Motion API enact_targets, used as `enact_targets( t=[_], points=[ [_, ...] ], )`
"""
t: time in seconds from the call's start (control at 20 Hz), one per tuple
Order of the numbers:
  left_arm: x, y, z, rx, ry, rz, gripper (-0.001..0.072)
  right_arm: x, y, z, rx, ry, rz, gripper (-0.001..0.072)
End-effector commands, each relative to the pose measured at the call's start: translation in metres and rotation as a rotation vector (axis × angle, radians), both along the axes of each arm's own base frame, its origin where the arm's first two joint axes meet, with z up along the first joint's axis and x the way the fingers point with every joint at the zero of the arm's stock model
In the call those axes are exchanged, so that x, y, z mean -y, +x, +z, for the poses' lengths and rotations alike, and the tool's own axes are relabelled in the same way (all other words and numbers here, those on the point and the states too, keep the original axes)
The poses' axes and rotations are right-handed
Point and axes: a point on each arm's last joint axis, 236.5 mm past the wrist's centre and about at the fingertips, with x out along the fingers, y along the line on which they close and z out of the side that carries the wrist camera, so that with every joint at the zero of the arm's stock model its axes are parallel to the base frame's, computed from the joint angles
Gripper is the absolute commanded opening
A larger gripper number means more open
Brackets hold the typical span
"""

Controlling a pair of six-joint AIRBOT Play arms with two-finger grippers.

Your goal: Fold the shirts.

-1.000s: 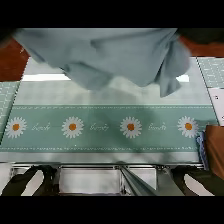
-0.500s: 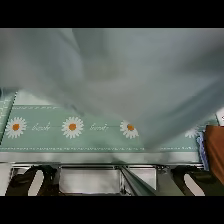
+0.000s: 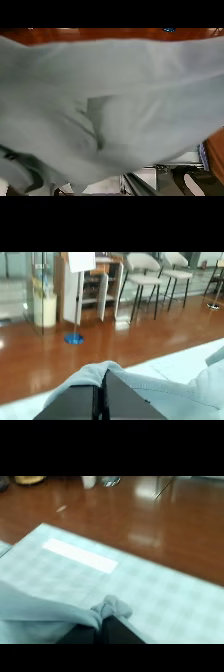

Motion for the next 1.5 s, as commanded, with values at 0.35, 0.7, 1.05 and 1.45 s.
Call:
enact_targets(
  t=[0.35,0.7,1.05,1.45],
  points=[
    [-0.083,0.214,-0.279,-0.682,-0.261,0.168,0.0017,-0.026,0.212,-0.261,-0.586,0.159,0.028,0.0031],
    [-0.086,0.333,-0.369,-0.847,-0.292,0.146,0.0017,-0.030,0.352,-0.340,-0.646,0.344,-0.085,0.0031],
    [-0.050,0.336,-0.409,-1.026,-0.279,0.001,0.0510,-0.008,0.382,-0.361,-0.712,0.440,-0.170,0.0409],
    [-0.189,0.196,-0.430,-1.425,-0.250,0.247,0.0509,0.155,0.285,-0.311,-0.779,0.322,-0.338,0.0409]
  ],
)
